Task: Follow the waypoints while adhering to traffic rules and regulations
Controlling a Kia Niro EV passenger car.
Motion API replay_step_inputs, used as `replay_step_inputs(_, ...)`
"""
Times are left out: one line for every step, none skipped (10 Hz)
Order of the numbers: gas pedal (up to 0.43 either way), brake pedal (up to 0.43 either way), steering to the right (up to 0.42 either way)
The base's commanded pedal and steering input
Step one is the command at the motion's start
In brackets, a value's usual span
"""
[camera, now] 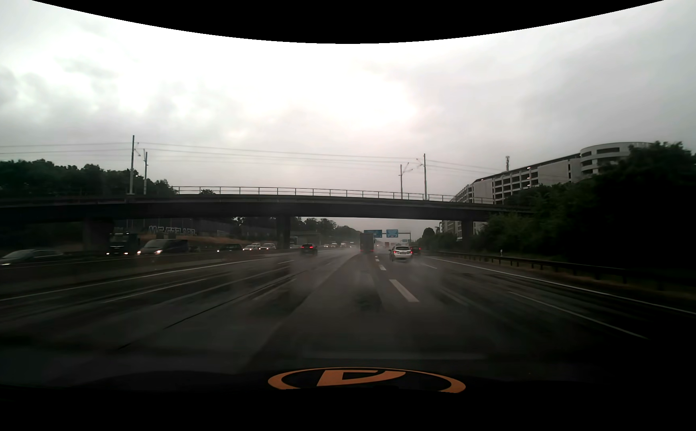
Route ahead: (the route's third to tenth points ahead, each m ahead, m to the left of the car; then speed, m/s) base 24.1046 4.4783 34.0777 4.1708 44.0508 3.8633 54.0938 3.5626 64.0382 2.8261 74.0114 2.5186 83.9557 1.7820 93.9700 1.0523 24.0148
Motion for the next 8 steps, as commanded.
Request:
replay_step_inputs(0.138, 0.000, 0.001)
replay_step_inputs(0.138, 0.000, 0.002)
replay_step_inputs(0.138, 0.000, 0.001)
replay_step_inputs(0.138, 0.000, 0.002)
replay_step_inputs(0.138, 0.000, 0.002)
replay_step_inputs(0.130, 0.000, 0.001)
replay_step_inputs(0.130, 0.000, 0.002)
replay_step_inputs(0.130, 0.000, 0.003)
